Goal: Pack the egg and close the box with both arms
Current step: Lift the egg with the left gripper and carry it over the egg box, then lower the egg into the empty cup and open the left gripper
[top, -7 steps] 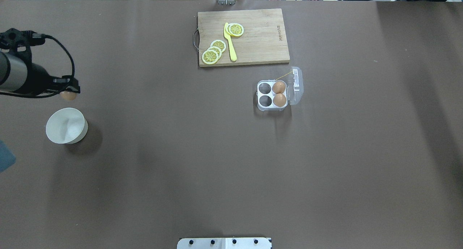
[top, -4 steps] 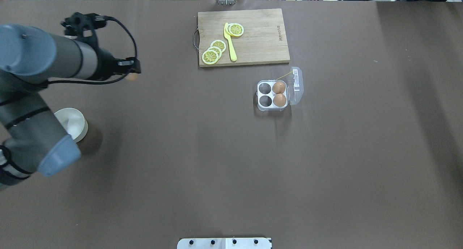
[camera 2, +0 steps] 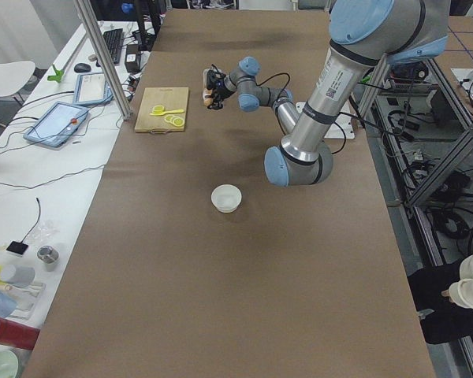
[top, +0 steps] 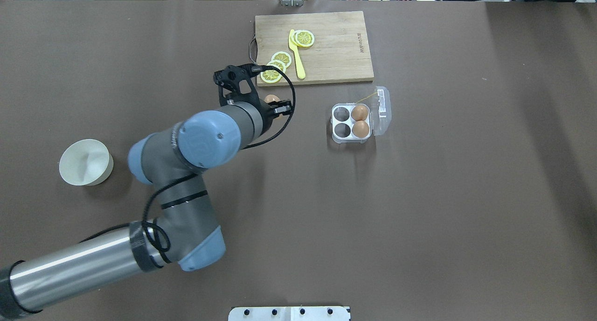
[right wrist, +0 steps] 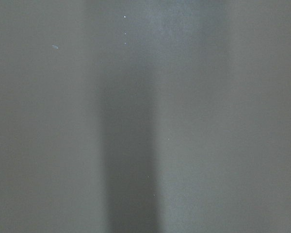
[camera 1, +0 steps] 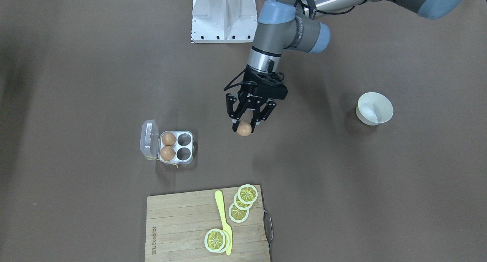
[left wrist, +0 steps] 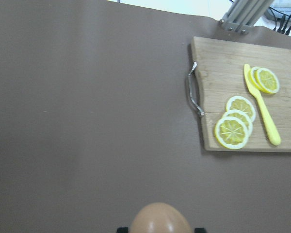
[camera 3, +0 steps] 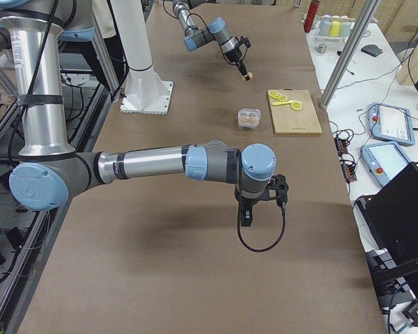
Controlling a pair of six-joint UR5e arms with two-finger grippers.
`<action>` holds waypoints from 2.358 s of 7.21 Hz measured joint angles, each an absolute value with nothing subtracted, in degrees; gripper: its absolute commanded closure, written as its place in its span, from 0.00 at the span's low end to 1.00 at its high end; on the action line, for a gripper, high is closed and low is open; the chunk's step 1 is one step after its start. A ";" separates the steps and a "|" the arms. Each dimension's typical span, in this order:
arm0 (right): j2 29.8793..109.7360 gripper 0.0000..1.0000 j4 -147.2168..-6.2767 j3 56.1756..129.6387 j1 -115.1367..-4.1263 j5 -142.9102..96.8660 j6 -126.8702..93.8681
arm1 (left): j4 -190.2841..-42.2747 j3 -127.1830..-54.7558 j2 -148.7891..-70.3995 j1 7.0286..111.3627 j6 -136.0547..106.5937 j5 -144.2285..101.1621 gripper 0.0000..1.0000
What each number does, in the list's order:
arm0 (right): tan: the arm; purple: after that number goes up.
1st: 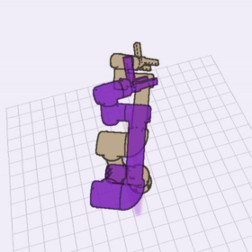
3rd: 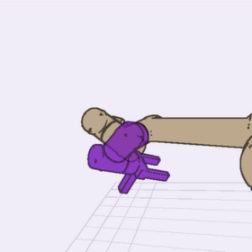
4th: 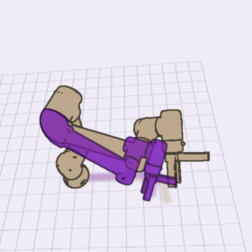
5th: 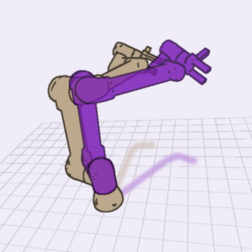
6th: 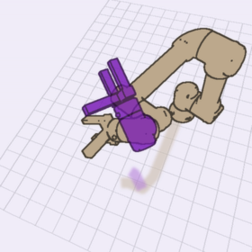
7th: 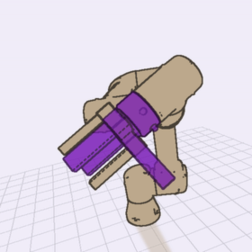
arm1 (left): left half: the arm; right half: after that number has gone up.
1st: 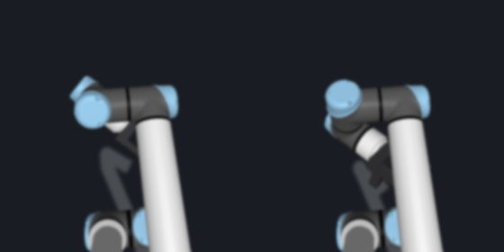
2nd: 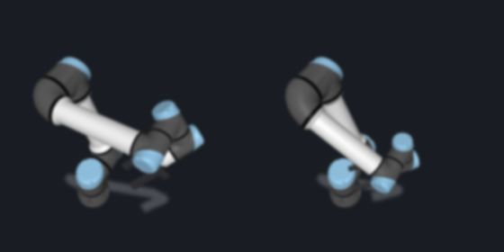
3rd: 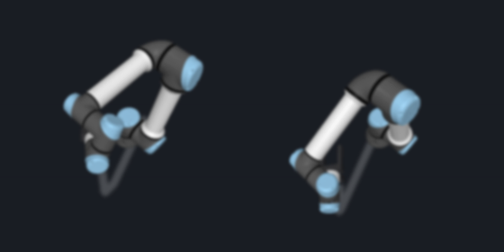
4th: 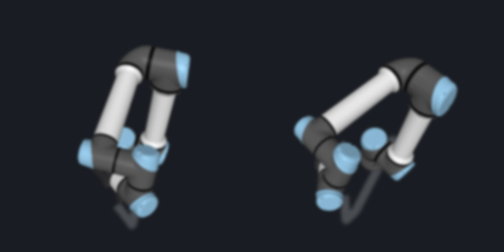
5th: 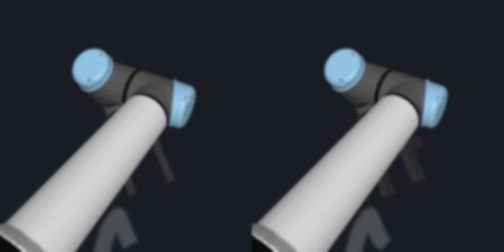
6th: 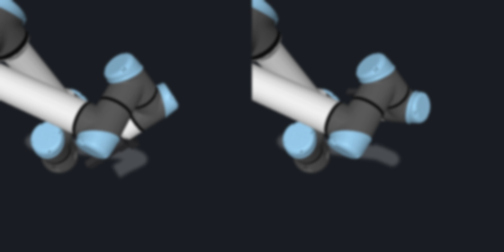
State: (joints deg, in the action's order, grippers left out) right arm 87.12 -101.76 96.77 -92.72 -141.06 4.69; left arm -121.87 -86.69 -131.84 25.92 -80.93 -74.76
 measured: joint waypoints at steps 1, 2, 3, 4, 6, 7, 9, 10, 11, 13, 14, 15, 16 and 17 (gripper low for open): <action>87.02 0.00 -101.81 96.81 -92.39 -141.06 4.65 | -123.95 -81.65 -135.83 23.91 -81.79 -71.10 1.00; 86.91 0.00 -101.84 96.82 -92.07 -141.06 4.61 | -124.79 -76.29 -140.34 22.21 -82.55 -67.98 1.00; 86.87 0.00 -101.79 96.82 -91.88 -141.08 4.58 | -125.08 -71.59 -144.42 20.82 -83.02 -65.42 1.00; 86.87 0.00 -101.73 96.80 -91.81 -141.12 4.58 | -125.16 -68.53 -146.98 20.02 -83.20 -63.85 1.00; 86.91 0.00 -101.71 96.67 -91.76 -141.11 4.57 | -125.23 -65.66 -148.50 19.73 -83.12 -62.96 1.00; 86.90 0.00 -101.79 96.70 -91.76 -141.13 4.57 | -125.24 -64.96 -148.72 19.75 -83.08 -62.88 1.00; 86.85 0.00 -101.93 96.82 -91.76 -141.15 4.57 | -125.29 -63.75 -149.13 19.77 -82.98 -62.04 1.00; 86.84 0.00 -101.94 96.85 -91.76 -141.17 4.53 | -125.36 -63.16 -149.46 19.80 -82.92 -61.77 1.00; 86.81 0.00 -101.91 96.84 -91.76 -141.30 4.25 | -125.42 -62.54 -150.05 19.86 -82.90 -61.64 1.00; 86.76 0.00 -101.80 96.78 -91.70 -141.54 3.65 | -125.49 -60.48 -151.60 19.97 -82.88 -60.91 0.81; 86.75 0.00 -101.78 96.78 -91.69 -141.58 3.56 | -125.50 -59.84 -151.95 20.00 -82.82 -60.63 0.31; 86.75 0.00 -101.78 96.77 -91.68 -141.59 3.51 | -125.49 -59.44 -152.07 20.02 -82.41 -60.53 0.03; 86.75 0.00 -101.80 96.78 -91.67 -141.61 3.46 | -125.45 -59.14 -152.07 20.03 -80.99 -60.49 0.02; 86.75 0.00 -101.86 96.85 -91.67 -141.72 3.44 | -125.43 -59.06 -151.99 20.04 -79.27 -60.49 0.02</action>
State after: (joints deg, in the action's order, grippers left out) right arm 86.75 -101.86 96.85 -91.67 -141.72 3.44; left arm -125.43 -59.06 -151.99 20.04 -79.27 -60.49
